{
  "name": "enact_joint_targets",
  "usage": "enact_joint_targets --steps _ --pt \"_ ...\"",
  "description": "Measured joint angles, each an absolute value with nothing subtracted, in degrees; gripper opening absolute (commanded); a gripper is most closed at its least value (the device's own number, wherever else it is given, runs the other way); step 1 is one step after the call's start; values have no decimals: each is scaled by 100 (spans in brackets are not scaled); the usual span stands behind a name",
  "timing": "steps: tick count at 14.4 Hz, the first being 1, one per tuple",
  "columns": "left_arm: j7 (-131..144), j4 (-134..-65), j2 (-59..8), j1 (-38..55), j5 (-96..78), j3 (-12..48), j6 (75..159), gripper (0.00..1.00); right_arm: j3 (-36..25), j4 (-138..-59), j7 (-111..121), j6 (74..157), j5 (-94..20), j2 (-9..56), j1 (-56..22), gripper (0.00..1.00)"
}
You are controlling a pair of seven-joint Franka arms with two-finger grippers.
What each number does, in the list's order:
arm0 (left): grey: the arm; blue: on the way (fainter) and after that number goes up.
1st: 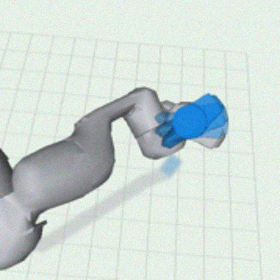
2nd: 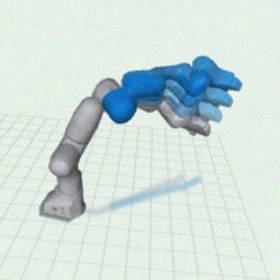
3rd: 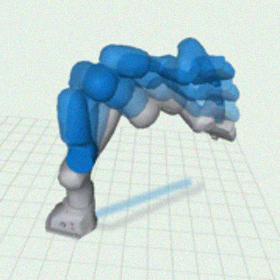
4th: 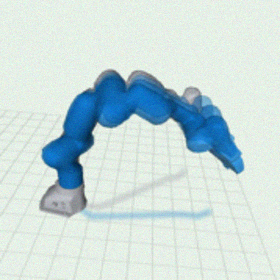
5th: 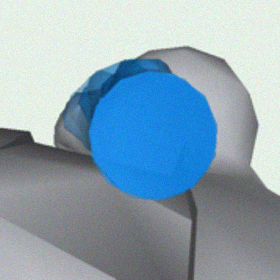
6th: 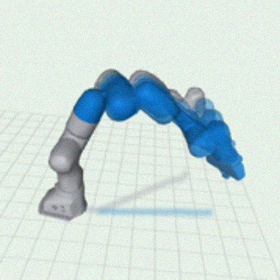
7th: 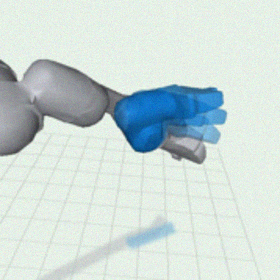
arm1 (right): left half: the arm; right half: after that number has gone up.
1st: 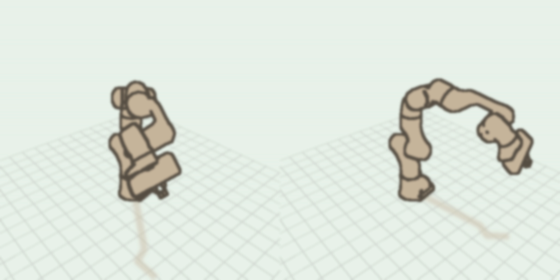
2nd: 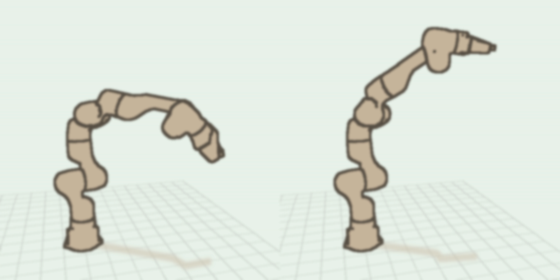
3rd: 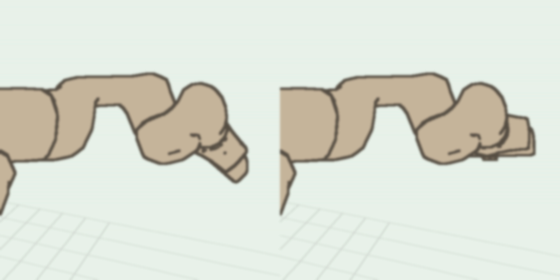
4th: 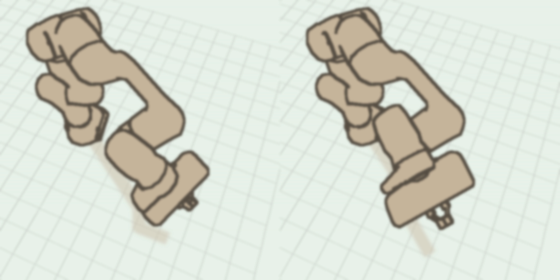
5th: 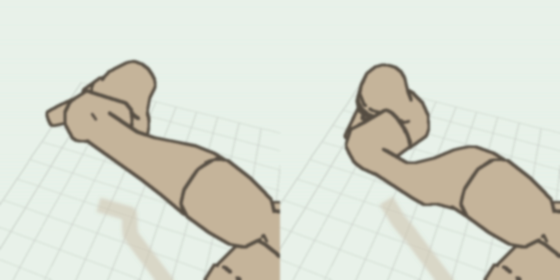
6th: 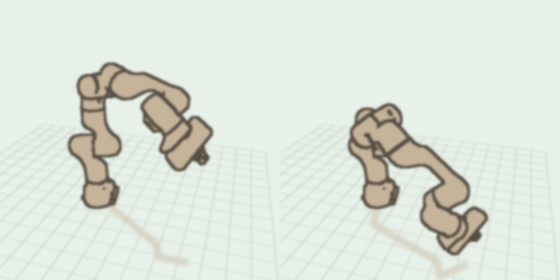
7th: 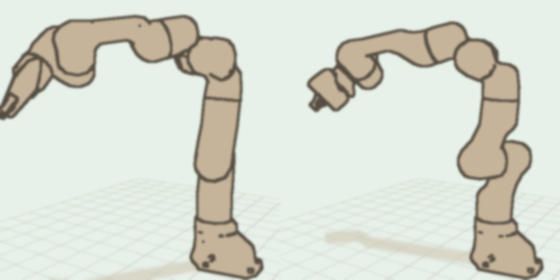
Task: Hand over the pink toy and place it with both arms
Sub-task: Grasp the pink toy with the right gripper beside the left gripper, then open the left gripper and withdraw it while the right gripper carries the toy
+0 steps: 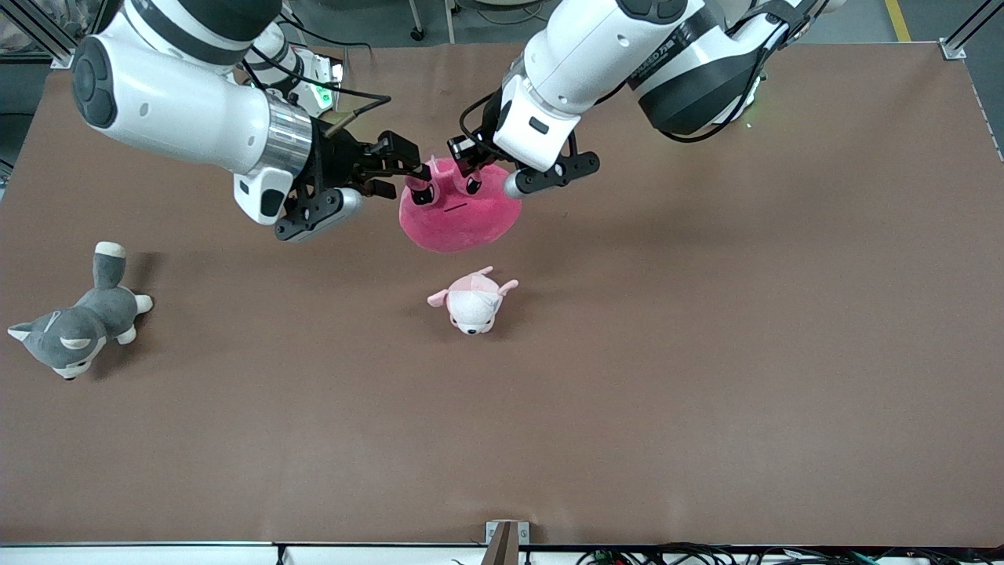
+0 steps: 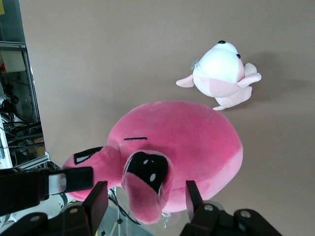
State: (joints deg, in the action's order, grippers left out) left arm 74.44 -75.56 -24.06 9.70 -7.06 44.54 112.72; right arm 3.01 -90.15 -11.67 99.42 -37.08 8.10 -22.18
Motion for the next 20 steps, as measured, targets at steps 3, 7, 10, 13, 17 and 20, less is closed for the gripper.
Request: enact_joint_targets --steps 3,7,10,13,17,20 --pt "7444 -7556 -2409 970 -706 4453 11272 1 300 -9081 -1168 9934 -3704 811 -2255 41" --pt "7445 -7556 -2411 970 -706 4453 11272 2 300 -9122 -1168 9925 -3639 815 -2312 6" --pt "7445 -7556 -2412 970 -706 4453 11272 6 300 -9123 -1168 9925 -3474 816 -2380 3" --pt "7445 -7556 -2412 970 -706 4451 11269 79 286 -9123 -1168 9924 -3459 816 -2387 3" --pt "7445 -7558 -2411 934 -692 4422 11124 100 280 -9127 -1168 9883 -3442 818 -2391 3" --pt "7439 -7562 -2412 866 -1 4393 10641 100 229 -9127 -1167 9849 -3414 818 -2375 2"
